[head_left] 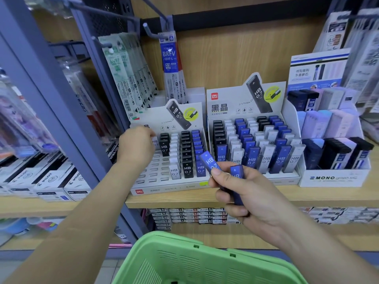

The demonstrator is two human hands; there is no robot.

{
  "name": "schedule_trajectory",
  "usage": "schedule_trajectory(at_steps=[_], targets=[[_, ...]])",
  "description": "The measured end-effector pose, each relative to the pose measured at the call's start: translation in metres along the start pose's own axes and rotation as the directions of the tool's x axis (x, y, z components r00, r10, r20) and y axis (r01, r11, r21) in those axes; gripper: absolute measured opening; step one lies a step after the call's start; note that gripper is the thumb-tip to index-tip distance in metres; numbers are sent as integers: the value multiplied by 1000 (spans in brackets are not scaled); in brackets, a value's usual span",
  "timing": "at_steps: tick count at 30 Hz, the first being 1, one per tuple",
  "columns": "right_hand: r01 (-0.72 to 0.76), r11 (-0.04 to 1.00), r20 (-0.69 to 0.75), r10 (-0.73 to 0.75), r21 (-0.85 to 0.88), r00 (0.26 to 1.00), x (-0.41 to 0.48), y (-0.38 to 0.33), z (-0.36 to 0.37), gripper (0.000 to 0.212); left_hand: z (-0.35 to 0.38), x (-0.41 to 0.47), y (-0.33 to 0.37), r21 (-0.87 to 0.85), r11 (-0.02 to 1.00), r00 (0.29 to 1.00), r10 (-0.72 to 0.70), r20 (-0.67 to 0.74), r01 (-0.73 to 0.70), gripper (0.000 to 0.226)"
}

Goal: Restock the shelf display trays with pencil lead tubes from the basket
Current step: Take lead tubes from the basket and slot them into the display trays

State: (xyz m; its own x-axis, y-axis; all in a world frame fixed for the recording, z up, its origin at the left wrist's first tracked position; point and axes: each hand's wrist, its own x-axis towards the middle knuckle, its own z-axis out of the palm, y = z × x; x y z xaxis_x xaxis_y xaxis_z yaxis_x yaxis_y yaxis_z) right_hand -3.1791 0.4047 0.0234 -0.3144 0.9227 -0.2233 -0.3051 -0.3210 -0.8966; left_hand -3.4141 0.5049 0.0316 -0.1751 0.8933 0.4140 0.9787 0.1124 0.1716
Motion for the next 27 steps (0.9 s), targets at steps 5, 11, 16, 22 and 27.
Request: schedule_trajectory(at_steps=[5,11,16,22,27], targets=[[57,997,-37,-59,-42,998,-2,-1,2,11,-38,-7,18,-193,981,980,10,197,29,23],[122,990,-41,-125,-76,991,0,-3,6,9,-97,-36,65,-714,684,722,418,552,149,26],[95,995,-50,-97,-36,994,1,-7,5,9,-93,-38,69,-767,623,791,387,474,154,13],[-53,998,-14,53,46,998,1,-9,3,33,-105,-9,20,-330,944,1000,16,-4,-17,13],[-153,988,111,153,-8,982,-6,-10,7,25,-55,-11,11,20,997,996,76,42,-77,18]])
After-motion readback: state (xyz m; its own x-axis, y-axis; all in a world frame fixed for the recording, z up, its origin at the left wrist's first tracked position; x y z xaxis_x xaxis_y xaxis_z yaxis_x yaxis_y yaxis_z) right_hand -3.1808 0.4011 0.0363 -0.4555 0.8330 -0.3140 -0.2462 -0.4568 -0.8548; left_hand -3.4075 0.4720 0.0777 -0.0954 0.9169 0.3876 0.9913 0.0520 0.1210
